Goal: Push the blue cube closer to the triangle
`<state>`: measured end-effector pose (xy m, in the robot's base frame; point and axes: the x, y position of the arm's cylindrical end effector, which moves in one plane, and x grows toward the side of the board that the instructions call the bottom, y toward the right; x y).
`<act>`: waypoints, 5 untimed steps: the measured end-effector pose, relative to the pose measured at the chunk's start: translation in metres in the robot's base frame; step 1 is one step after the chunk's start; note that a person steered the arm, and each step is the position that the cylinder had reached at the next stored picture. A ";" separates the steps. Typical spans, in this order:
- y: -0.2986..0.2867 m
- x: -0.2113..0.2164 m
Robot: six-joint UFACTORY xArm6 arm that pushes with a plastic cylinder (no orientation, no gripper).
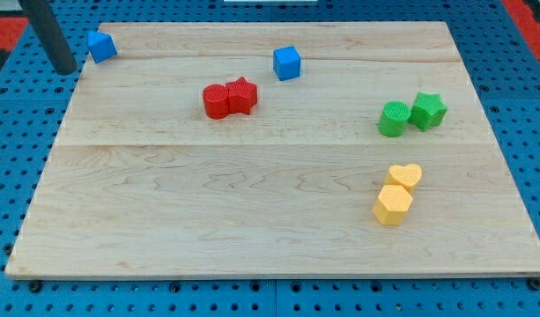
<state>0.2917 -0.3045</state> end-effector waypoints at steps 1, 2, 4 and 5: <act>0.008 -0.032; 0.050 -0.032; 0.157 0.017; 0.261 0.021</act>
<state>0.3125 -0.0434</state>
